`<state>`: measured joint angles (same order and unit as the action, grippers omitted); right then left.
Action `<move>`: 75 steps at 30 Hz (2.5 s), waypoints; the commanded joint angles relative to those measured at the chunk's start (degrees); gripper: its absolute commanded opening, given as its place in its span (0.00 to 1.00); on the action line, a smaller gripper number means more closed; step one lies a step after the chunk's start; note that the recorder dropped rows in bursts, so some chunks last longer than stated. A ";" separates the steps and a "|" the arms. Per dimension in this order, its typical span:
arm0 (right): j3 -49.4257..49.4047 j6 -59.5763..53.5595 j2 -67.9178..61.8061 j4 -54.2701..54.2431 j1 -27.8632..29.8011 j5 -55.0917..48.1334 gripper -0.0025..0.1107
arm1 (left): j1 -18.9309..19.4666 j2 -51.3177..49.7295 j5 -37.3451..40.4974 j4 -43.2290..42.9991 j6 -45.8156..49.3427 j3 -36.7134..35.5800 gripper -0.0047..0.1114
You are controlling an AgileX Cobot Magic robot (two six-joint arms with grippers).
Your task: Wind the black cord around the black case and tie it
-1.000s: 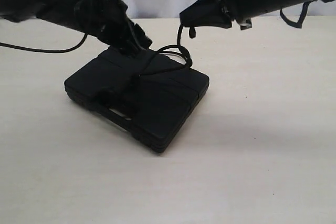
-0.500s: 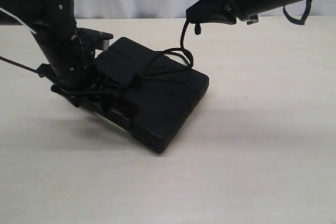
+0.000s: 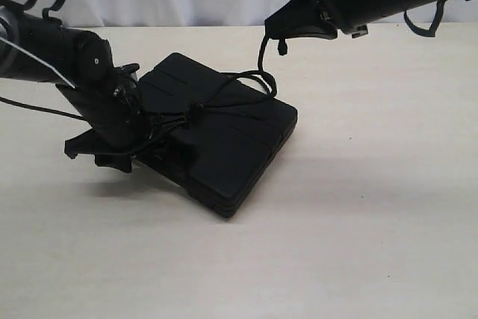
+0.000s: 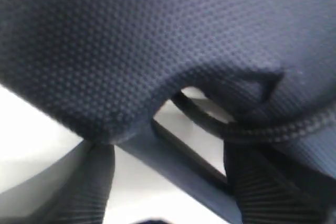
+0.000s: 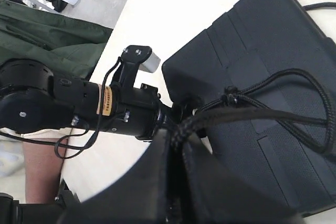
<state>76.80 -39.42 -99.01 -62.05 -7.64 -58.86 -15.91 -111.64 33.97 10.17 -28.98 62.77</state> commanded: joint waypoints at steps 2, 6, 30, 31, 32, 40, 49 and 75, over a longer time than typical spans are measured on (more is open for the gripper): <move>0.42 -0.41 0.34 0.22 0.32 -0.58 0.06 | -0.09 -0.53 -4.30 0.62 1.30 -0.50 0.51; 0.42 -0.41 0.96 0.22 0.42 -0.58 0.06 | 2.26 -0.14 -2.88 -0.27 4.97 0.77 0.19; -1.65 11.85 12.86 32.92 17.60 16.36 0.06 | 15.04 4.15 -1.83 -10.76 7.96 1.41 0.04; -3.01 13.48 12.86 35.43 17.60 18.76 0.06 | 15.04 4.15 -2.07 -10.76 7.96 1.41 0.04; -4.50 14.56 12.73 36.94 17.60 21.30 0.06 | 15.04 4.15 -2.07 -10.76 7.96 1.41 0.04; -12.97 19.85 8.20 45.93 17.60 35.18 0.06 | 15.04 4.15 -2.20 -11.21 8.24 1.41 0.04; -13.23 20.81 -2.49 48.23 17.60 38.68 0.06 | 15.04 4.15 -2.20 -12.20 8.24 1.30 0.04; -13.09 23.54 -12.58 50.59 26.80 36.06 0.26 | 15.04 4.15 -3.50 -12.67 8.47 1.30 0.04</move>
<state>63.67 -15.12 -111.69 -11.96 19.16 -22.13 -1.28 -108.49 32.92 -2.21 -20.57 63.65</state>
